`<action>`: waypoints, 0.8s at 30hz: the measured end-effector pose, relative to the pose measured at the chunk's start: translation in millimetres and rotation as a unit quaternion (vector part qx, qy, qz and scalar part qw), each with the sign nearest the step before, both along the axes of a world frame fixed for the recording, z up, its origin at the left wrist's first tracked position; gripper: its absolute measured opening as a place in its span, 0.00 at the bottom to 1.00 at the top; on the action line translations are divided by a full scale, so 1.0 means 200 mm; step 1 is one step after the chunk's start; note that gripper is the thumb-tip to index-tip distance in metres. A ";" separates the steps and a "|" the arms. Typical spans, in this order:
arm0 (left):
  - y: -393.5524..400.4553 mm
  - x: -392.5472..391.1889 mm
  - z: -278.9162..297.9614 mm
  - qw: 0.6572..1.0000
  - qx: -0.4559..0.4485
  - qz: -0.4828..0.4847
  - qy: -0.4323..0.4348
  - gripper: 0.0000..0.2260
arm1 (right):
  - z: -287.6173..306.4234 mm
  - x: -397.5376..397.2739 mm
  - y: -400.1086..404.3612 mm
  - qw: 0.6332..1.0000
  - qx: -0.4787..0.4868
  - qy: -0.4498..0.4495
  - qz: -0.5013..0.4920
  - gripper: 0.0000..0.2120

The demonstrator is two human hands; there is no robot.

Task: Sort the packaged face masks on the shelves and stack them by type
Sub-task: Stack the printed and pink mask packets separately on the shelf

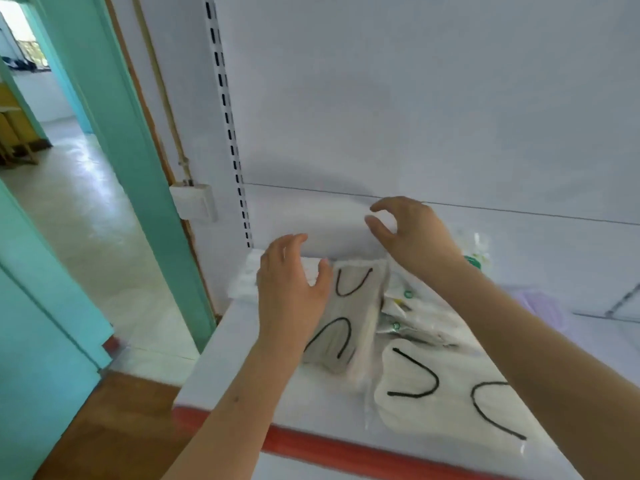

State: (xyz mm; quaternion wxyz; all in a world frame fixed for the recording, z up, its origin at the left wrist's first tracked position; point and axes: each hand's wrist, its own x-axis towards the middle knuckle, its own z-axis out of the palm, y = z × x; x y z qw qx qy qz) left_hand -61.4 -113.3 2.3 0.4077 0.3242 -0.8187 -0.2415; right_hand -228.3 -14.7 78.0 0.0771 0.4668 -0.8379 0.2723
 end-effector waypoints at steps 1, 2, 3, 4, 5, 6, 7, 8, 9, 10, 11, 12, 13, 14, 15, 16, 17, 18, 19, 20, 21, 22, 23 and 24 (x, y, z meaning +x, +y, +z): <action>0.11 -0.06 0.03 0.999 0.004 -0.045 0.006 0.19 | 0.03 -0.04 0.10 0.999 -0.034 -0.004 -0.016 0.17; 0.23 -0.13 0.06 0.996 0.007 -0.086 0.008 0.20 | 0.06 -0.08 0.21 0.997 -0.062 -0.011 -0.037 0.18; 0.35 -0.20 0.09 0.993 0.006 -0.121 0.006 0.20 | 0.07 -0.14 0.33 0.994 -0.082 -0.022 -0.061 0.19; 0.48 -0.28 0.12 0.988 0.005 -0.154 0.001 0.19 | 0.08 -0.20 0.46 0.991 -0.097 -0.037 -0.085 0.20; 0.62 -0.35 0.13 0.982 0.003 -0.187 -0.006 0.19 | 0.08 -0.27 0.61 0.986 -0.111 -0.053 -0.109 0.21; 0.77 -0.43 0.14 0.975 0.001 -0.220 -0.016 0.19 | 0.07 -0.34 0.77 0.981 -0.124 -0.071 -0.132 0.22; 0.93 -0.51 0.15 0.967 0.001 -0.254 -0.027 0.19 | 0.06 -0.41 0.94 0.974 -0.139 -0.089 -0.157 0.22; 1.09 -0.59 0.15 0.957 0.005 -0.286 -0.034 0.19 | 0.05 -0.48 1.12 0.966 -0.150 -0.102 -0.184 0.22; 1.27 -0.66 0.14 0.948 0.010 -0.315 -0.036 0.18 | 0.03 -0.55 1.32 0.958 -0.156 -0.107 -0.214 0.22; 1.44 -0.73 0.12 0.939 0.016 -0.341 -0.038 0.18 | 0.01 -0.61 1.52 0.952 -0.157 -0.105 -0.241 0.23; 1.63 -0.79 0.10 0.930 0.022 -0.365 -0.044 0.18 | -0.01 -0.67 1.72 0.946 -0.157 -0.104 -0.264 0.23; 1.81 -0.86 0.08 0.919 0.030 -0.388 -0.056 0.18 | -0.03 -0.73 1.93 0.939 -0.160 -0.105 -0.285 0.24; 1.99 -0.92 0.05 0.909 0.038 -0.409 -0.067 0.18 | -0.05 -0.79 2.15 0.932 -0.166 -0.107 -0.304 0.24; 2.17 -0.97 0.02 0.901 0.050 -0.425 -0.079 0.18 | -0.06 -0.84 2.36 0.925 -0.169 -0.108 -0.324 0.24; 2.33 -1.04 -0.01 0.892 0.065 -0.438 -0.091 0.18 | -0.08 -0.89 2.56 0.918 -0.168 -0.107 -0.343 0.24; 2.48 -1.10 -0.03 0.883 0.079 -0.451 -0.100 0.17 | -0.10 -0.94 2.75 0.911 -0.165 -0.107 -0.363 0.24; 2.62 -1.17 -0.06 0.876 0.091 -0.461 -0.107 0.16 | -0.12 -0.98 2.94 0.904 -0.163 -0.109 -0.380 0.23; 2.76 -1.23 -0.07 0.871 0.102 -0.467 -0.112 0.15 | -0.14 -1.01 3.11 0.898 -0.161 -0.114 -0.393 0.23; 2.88 -1.30 -0.08 0.867 0.113 -0.471 -0.118 0.14 | -0.17 -1.03 3.26 0.894 -0.158 -0.121 -0.403 0.22; 2.99 -1.36 -0.09 0.862 0.122 -0.476 -0.127 0.13 | -0.20 -1.05 3.40 0.889 -0.153 -0.129 -0.411 0.22; 3.08 -1.42 -0.09 0.858 0.127 -0.479 -0.135 0.13 | -0.23 -1.08 3.53 0.885 -0.150 -0.136 -0.419 0.22; 3.16 -1.48 -0.10 0.856 0.128 -0.481 -0.142 0.12 | -0.25 -1.11 3.64 0.881 -0.147 -0.142 -0.426 0.22; 3.23 -1.54 -0.10 0.855 0.127 -0.480 -0.147 0.12 | -0.27 -1.13 3.73 0.878 -0.143 -0.147 -0.432 0.22; 3.29 -1.60 -0.11 0.857 0.124 -0.477 -0.151 0.12 | -0.29 -1.16 3.81 0.876 -0.136 -0.152 -0.437 0.22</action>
